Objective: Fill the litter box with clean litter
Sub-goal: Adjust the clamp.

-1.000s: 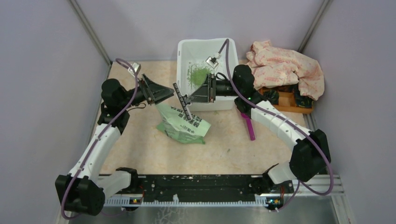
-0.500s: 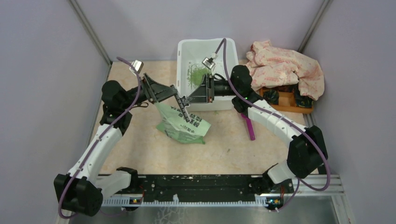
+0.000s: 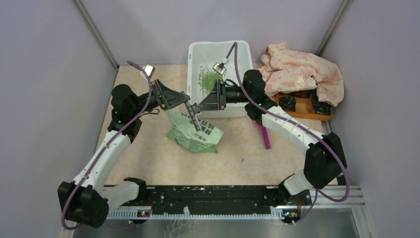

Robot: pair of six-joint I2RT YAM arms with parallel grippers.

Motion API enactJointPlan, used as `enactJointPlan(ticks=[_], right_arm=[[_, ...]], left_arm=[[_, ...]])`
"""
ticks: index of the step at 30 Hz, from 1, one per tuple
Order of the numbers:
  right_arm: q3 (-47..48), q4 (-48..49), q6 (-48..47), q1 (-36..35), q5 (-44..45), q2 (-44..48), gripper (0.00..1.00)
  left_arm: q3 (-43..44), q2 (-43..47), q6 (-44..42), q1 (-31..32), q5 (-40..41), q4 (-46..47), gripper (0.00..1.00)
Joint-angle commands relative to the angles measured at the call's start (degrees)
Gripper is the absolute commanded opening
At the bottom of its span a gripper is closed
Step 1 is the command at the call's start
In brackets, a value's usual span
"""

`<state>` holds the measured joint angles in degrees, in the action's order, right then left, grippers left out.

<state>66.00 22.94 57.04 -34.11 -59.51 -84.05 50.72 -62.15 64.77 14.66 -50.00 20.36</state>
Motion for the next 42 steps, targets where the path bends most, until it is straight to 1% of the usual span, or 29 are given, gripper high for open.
enactJointPlan(ticks=[1,5,7,18,19,21,25,27,30,32,35,40,42], right_arm=[[2.1,-0.7,-1.7,-0.6,0.6,-0.1,0.36],[3.0,-3.8,-3.3,-0.6,0.8,-0.3,0.41],[3.4,-5.0,-4.2,-0.7,0.9,-0.2,0.41],[4.3,-8.1,-6.4,-0.8,1.4,-0.2,0.26],[4.3,-8.1,-6.4,-0.8,1.5,-0.3,0.23],[4.5,-8.1,-6.6,-0.8,1.6,-0.5,0.17],[4.3,-8.7,-7.0,-0.8,2.1,-0.4,0.0],[4.1,-8.5,-6.7,-0.8,2.1,-0.5,0.0],[3.0,-6.6,-4.9,-0.7,1.6,-0.4,0.0],[1.3,-1.5,-0.7,-0.5,0.7,-0.2,0.0],[-1.1,9.4,8.2,0.0,-0.9,-0.3,0.0],[-3.7,34.6,27.5,0.1,-2.5,-3.6,0.0],[-3.7,39.3,31.6,0.1,-2.4,-4.7,0.0]], left_arm=[[2.1,-0.5,-1.6,0.5,0.4,-2.9,0.25],[2.3,-0.5,-2.3,0.6,1.1,-4.8,0.25],[2.6,-0.5,-2.8,0.6,1.3,-5.9,0.24],[3.5,-0.7,-3.4,0.5,1.1,-8.2,0.24],[3.6,-0.6,-3.5,0.5,1.0,-8.2,0.24],[3.7,-0.7,-3.6,0.6,0.8,-8.3,0.29],[4.9,-0.4,-4.7,0.6,0.8,-9.3,0.42],[5.8,-0.1,-5.3,0.6,1.2,-10.3,0.5],[7.3,0.1,-5.8,0.5,1.4,-11.2,0.56],[7.7,0.2,-5.7,0.5,1.5,-11.3,0.57],[8.5,0.3,-5.8,0.6,1.3,-12.5,0.58],[10.2,1.1,-6.4,0.6,1.8,-13.9,0.59],[10.8,1.0,-6.7,0.6,1.8,-14.9,0.59]])
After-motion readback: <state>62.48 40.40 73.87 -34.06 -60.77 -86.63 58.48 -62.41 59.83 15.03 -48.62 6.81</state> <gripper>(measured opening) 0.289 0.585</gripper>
